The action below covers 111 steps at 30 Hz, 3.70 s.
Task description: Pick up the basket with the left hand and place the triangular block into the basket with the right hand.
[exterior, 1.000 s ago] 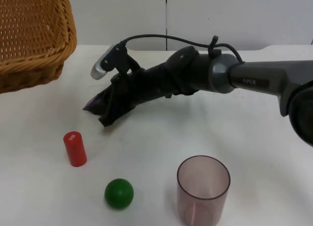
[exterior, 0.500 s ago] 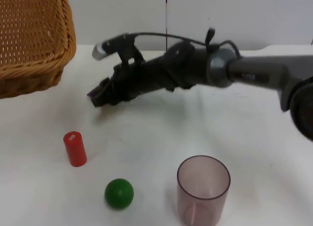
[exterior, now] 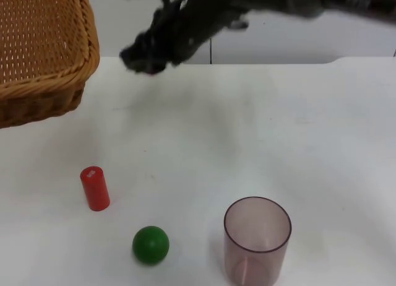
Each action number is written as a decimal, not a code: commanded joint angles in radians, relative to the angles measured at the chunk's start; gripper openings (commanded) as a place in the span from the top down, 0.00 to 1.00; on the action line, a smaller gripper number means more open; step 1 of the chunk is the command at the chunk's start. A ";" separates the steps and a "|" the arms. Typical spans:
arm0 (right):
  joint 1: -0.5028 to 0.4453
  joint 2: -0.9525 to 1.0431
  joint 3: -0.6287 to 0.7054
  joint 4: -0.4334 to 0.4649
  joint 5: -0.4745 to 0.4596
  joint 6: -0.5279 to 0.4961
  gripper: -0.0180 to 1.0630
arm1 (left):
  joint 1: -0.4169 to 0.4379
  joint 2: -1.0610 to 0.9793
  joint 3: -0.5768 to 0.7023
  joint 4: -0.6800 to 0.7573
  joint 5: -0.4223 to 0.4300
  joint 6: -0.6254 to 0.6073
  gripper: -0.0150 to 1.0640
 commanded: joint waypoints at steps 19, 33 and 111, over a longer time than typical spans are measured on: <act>-0.062 -0.870 0.828 -0.148 -0.171 0.139 0.98 | -0.257 0.010 0.000 -0.014 -0.039 -0.063 0.99; -0.250 -1.313 1.060 -0.250 -0.017 0.244 0.98 | -0.575 0.170 -0.004 -0.144 -0.169 -0.098 0.99; -0.002 -0.870 1.106 -0.258 -0.242 0.100 0.02 | -0.746 0.338 -0.231 -0.067 -0.101 -0.230 0.99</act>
